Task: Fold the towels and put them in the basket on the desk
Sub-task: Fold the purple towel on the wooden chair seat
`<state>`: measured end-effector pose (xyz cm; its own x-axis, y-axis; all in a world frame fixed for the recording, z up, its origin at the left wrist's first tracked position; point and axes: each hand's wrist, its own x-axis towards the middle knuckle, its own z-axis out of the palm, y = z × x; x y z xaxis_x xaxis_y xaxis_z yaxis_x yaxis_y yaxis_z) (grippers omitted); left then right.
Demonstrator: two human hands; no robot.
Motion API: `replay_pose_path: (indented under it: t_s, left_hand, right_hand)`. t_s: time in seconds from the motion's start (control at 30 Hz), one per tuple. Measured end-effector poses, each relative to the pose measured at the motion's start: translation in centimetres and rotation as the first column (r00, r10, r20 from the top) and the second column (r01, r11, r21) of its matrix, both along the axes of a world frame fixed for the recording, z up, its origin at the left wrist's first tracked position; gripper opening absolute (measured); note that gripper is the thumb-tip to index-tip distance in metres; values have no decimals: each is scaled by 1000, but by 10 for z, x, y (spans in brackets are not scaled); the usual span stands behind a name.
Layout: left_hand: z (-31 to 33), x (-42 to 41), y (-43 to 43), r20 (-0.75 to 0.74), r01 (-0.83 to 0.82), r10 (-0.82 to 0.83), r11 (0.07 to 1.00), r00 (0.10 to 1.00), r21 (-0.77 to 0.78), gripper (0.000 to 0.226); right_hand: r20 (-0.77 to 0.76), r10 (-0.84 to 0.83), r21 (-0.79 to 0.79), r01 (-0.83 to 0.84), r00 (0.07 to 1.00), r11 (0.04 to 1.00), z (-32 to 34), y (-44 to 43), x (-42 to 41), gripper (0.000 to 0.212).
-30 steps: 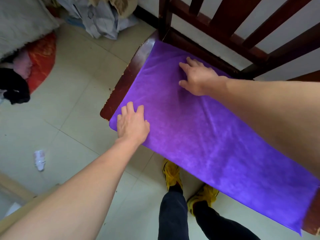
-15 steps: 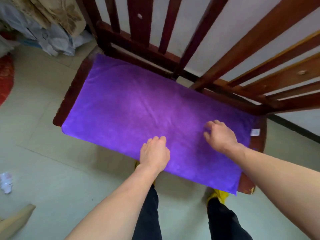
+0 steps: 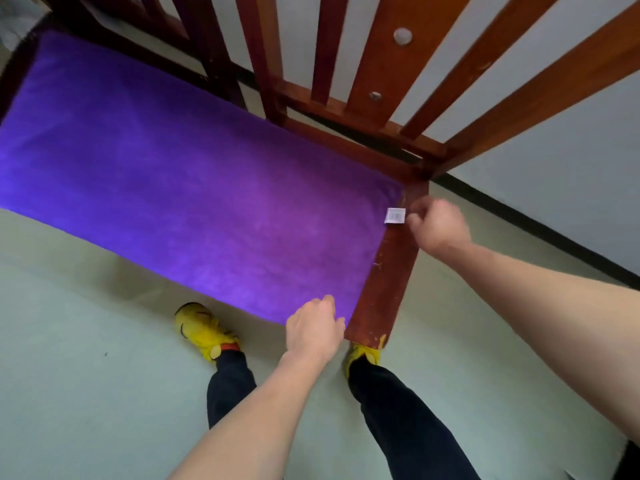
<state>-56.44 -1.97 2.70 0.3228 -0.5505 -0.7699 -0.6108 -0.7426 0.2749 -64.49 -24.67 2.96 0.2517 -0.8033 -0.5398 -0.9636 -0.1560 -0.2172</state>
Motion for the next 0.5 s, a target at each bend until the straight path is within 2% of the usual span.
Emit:
replay_pose_path:
  t_s: [0.13,0.2,0.27,0.33,0.4,0.5]
  left_hand:
    - [-24,-47,-1,25,-44,43,997,999,56,44]
    - [-36,-59,4,79,-52,49,997,996,48,45]
    - [-45,-65,9,119,-81,81,997,990,-6,37]
    - [-50,-68,15,132,-96,105,992,986,-76,25]
    - [-55,-70,19,132,-82,100,987,986,-140,19]
    - [-57,-70,19,147,-110,130,984,981,-139,17]
  right_hand:
    - [144,-174,92,161,974,983,-23,-31,4,16]
    - [187,-223,127,202,957,971,-40,-40,14,13]
    - [159,-199,116,181,967,977,-58,-46,24,25]
    - [103,-202,86,193,974,977,-74,-51,32,46]
    - [105,-245,89,236,964,968,-82,-54,34,53]
    - [191,-335,144,312,923,939,-85,-52,27,30]
